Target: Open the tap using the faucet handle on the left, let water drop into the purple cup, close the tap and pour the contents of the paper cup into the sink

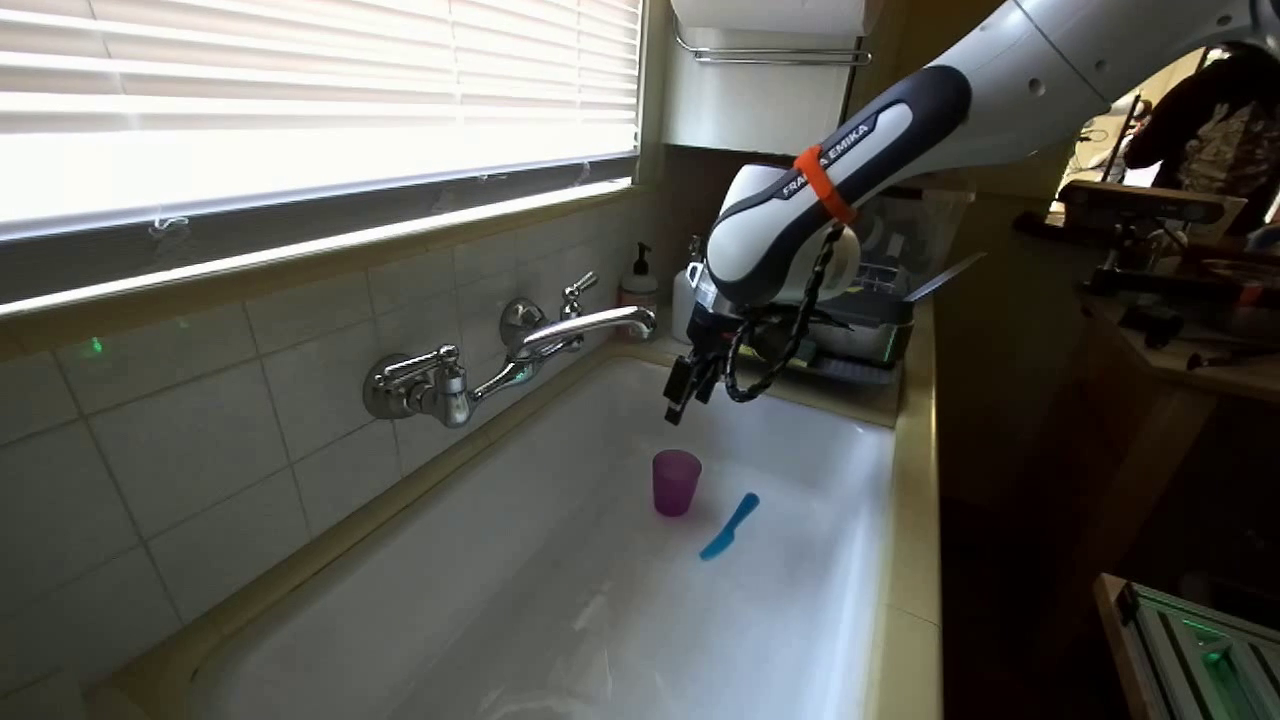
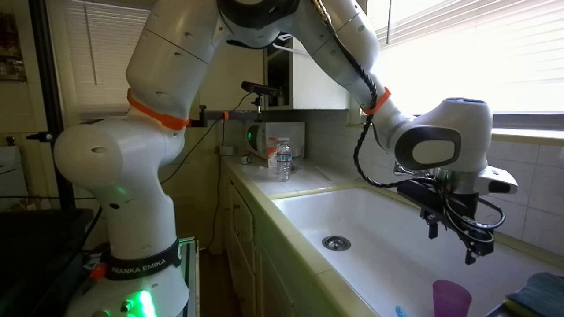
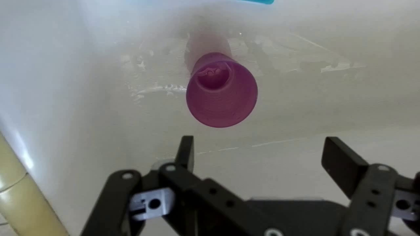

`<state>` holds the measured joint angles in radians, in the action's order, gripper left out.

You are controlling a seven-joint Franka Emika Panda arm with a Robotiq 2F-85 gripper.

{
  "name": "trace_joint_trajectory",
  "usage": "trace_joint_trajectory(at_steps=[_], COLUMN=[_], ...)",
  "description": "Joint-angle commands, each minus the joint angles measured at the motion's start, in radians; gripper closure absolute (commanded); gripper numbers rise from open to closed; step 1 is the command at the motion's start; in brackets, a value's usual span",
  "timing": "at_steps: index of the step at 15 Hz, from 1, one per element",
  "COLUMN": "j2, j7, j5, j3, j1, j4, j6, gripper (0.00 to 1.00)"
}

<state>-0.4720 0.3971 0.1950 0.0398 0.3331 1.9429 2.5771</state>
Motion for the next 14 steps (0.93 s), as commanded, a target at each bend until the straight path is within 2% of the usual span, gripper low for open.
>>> trace_joint_trajectory(at_steps=[1,5,14], j2=[0.104,0.187,0.344], j7=[-0.043,-0.078,-0.108], j5=[-0.063,-0.126,-0.188], j3=[-0.057,-0.104,-0.153], j1=[-0.042,-0.071,-0.106], j4=[0.086,0.15,0.266], j6=[-0.039,-0.05,-0.056], gripper=[0.0,0.0,0.0])
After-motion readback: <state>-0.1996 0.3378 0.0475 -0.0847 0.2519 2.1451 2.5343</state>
